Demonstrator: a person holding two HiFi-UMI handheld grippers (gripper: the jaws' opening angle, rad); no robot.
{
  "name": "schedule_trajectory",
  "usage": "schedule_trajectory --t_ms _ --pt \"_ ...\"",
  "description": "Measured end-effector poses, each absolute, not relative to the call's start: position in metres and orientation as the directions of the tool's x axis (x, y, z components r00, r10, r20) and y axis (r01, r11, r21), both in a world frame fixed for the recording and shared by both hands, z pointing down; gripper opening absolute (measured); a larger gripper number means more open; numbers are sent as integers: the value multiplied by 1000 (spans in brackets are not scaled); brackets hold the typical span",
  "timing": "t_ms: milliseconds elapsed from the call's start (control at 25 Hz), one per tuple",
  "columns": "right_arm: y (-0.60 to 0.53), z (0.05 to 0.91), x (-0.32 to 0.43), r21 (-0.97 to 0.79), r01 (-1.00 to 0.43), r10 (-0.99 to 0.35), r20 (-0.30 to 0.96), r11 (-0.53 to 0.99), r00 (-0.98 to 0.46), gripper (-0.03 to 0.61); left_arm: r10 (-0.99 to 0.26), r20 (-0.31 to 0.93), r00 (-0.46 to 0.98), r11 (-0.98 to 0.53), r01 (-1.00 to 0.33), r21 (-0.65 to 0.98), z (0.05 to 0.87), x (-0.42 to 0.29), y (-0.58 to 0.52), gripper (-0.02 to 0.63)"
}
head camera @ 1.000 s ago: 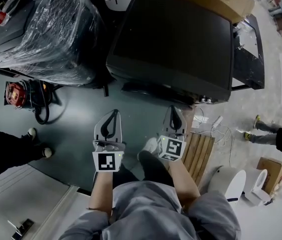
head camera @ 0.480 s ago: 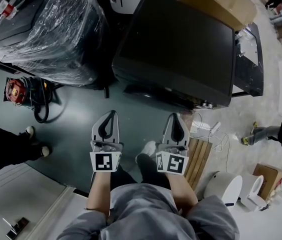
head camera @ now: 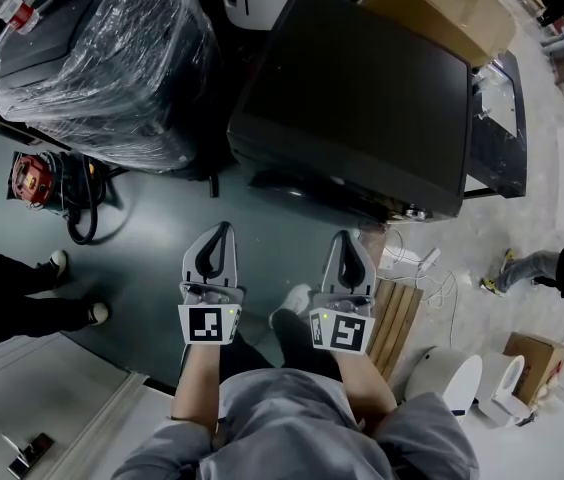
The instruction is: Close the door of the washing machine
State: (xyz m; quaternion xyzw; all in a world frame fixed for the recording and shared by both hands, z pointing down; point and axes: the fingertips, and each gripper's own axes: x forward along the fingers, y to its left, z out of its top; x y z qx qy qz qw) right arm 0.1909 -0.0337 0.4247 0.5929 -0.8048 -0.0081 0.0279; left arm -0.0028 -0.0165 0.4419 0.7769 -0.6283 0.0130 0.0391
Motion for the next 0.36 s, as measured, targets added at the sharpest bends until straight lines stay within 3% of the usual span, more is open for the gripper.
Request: schedule_trajectory --t_ms 360 --pt "-34 426 191 55 -952 -954 31 301 -300 -2 -978 54 201 -198 -979 55 440 -3 -16 2"
